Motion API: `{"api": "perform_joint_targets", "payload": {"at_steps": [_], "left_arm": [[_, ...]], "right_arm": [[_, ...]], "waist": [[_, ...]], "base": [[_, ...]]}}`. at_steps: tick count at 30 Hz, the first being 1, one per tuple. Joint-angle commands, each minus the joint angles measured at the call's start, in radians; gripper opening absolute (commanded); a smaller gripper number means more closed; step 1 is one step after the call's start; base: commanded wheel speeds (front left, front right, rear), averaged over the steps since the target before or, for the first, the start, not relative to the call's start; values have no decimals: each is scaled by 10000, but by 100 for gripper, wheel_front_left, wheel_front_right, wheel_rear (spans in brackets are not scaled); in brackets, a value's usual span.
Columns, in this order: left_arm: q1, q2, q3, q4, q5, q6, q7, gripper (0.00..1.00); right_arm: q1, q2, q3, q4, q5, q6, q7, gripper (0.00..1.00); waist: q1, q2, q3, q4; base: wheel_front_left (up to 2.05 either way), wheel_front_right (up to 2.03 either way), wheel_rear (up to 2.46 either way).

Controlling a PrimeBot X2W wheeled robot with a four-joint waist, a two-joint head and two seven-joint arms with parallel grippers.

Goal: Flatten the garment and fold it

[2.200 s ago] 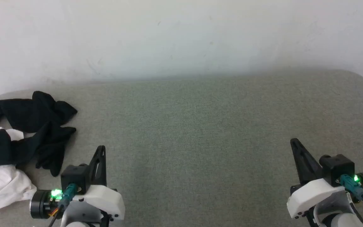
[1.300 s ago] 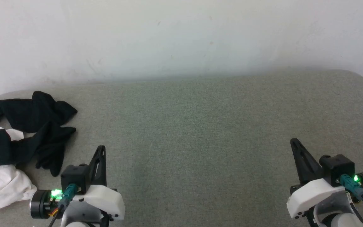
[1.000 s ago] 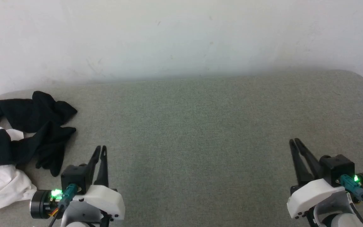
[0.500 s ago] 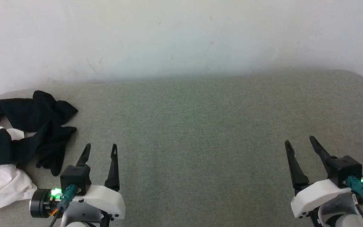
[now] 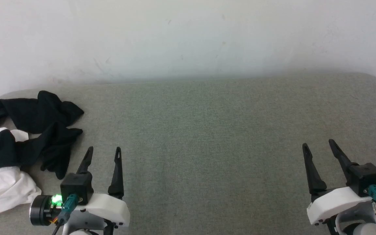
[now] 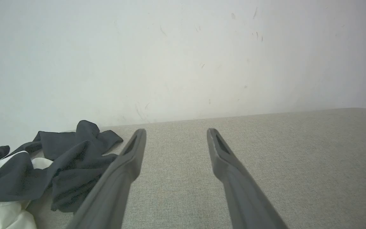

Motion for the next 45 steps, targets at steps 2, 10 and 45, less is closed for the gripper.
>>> {"api": "perform_joint_targets", "payload": {"at_steps": [2,10,45], "left_arm": [[173,-11,-28,-117,-63,62,-141,100],[249,-14,-55,-244,-135,172,-308,100],[814,-28,-305,-701,-449,638,-1040,100]], "right_arm": [[124,10,-82,-83,102,-2,-127,100],[173,13,-163,-143,37,-3,-294,100],[442,25,-173,-425,-49,-5,-582,100]], "waist": [[0,0,24,85],[0,0,70,409],[0,0,148,3059]], "base": [[0,0,0],[0,0,0],[0,0,0]]}}
